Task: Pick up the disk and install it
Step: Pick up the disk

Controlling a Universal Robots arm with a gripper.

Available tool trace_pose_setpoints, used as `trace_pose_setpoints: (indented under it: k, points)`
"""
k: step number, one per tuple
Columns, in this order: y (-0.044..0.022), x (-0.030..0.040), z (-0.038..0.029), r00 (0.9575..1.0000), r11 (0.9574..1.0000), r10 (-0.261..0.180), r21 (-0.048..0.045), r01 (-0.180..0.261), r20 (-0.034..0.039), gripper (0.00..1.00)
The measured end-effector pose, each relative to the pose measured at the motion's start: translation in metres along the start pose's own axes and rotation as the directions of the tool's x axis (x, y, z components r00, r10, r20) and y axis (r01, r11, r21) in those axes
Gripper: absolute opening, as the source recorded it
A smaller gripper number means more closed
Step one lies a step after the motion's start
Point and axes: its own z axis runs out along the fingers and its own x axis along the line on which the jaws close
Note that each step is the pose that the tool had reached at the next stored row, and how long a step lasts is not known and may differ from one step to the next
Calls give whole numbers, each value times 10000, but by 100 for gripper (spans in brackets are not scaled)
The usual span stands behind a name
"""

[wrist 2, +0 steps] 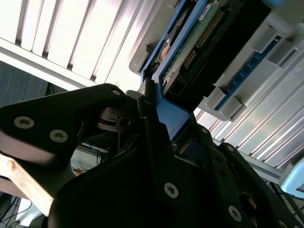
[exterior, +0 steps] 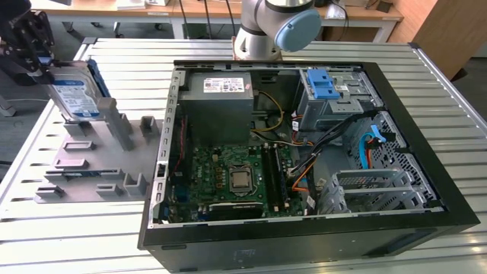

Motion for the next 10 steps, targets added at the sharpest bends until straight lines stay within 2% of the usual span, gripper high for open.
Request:
trace_pose_setpoints:
  k: [10]
  points:
    - [0, 0, -46, 10000, 10000, 0, -1, 0, -1, 36]
